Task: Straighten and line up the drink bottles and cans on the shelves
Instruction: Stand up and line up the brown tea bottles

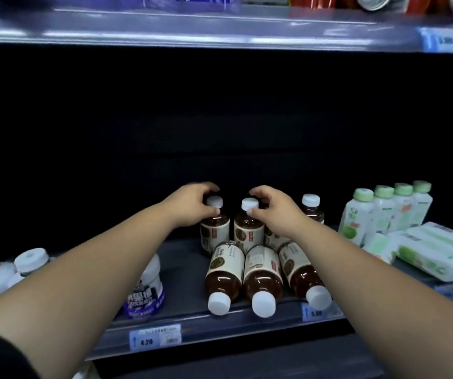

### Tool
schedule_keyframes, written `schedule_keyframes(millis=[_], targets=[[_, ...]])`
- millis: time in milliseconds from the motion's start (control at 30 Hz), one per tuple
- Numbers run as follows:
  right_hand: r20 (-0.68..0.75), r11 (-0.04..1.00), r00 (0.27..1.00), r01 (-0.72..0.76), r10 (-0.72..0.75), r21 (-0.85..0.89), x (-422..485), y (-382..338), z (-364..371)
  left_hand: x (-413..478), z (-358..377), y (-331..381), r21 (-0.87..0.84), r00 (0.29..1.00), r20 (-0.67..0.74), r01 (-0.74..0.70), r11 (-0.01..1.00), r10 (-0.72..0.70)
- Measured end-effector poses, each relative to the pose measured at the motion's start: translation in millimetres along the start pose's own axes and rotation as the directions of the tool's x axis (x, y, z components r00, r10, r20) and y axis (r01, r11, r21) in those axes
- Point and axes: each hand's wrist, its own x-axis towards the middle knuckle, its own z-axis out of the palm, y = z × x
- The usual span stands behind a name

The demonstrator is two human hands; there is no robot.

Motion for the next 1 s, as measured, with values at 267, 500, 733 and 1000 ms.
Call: schedule_keyframes(millis=[267, 500, 733, 1000], targets=[[0.076, 0.975, 0.995, -0.042, 0.06, -0.219, 26, -1, 8, 32, 14, -7, -0.033, 0.991, 0.132, 0.032, 0.999, -0.028], [0.181, 0.952, 0.983, 0.016, 0.042, -0.307, 43, 1, 4, 33, 8, -8, 0.039, 0.982, 0.149, 0.114, 0.993, -0.118], [0.3, 0.973, 0.953, 0.111, -0.046, -0.203, 47, 0, 2, 19, 3, -9, 0.092, 0.982, 0.114, 0.139, 0.986, -0.149], [0.309, 0.985, 0.948, 0.12, -0.077, -0.121, 46, 1, 5, 11, -1, -3, 0.177, 0.985, 0.105, 0.114, 0.978, -0.134]])
